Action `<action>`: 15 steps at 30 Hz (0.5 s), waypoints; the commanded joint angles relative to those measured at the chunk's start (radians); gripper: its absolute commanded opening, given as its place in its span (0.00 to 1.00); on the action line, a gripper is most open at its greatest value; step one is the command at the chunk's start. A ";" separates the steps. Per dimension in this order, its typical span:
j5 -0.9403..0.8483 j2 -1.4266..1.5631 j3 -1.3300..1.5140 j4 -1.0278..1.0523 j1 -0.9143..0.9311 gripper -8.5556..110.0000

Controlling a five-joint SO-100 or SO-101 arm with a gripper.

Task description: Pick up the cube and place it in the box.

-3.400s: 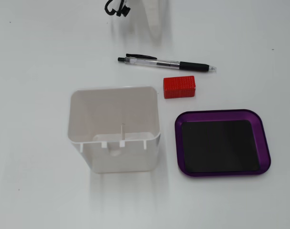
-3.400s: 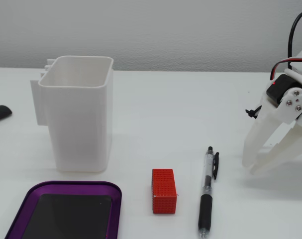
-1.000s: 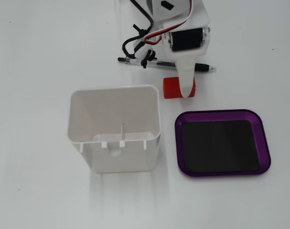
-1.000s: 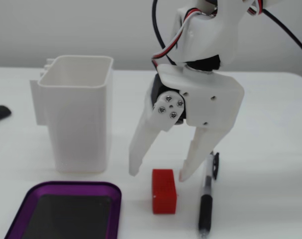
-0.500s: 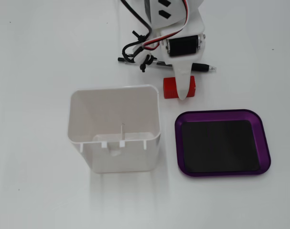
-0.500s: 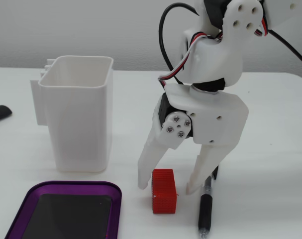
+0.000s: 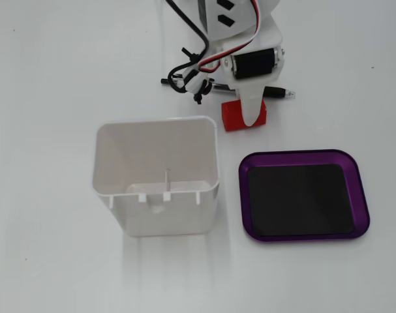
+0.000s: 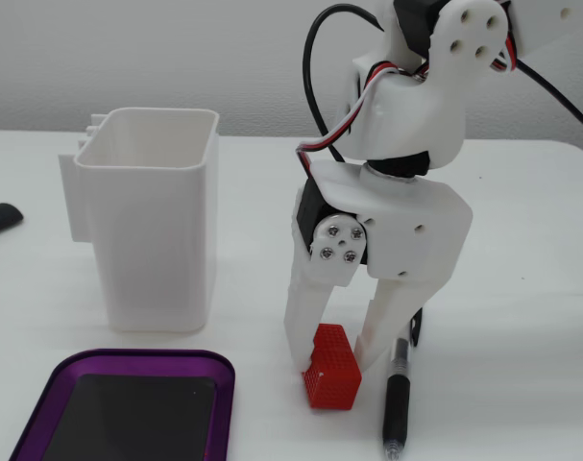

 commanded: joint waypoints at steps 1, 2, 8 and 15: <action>-0.002 0.026 -0.009 0.003 0.002 0.07; 0.000 0.031 -0.018 0.011 -0.003 0.07; 0.002 0.178 -0.161 0.124 -0.006 0.07; -0.008 0.318 -0.192 0.069 -0.006 0.07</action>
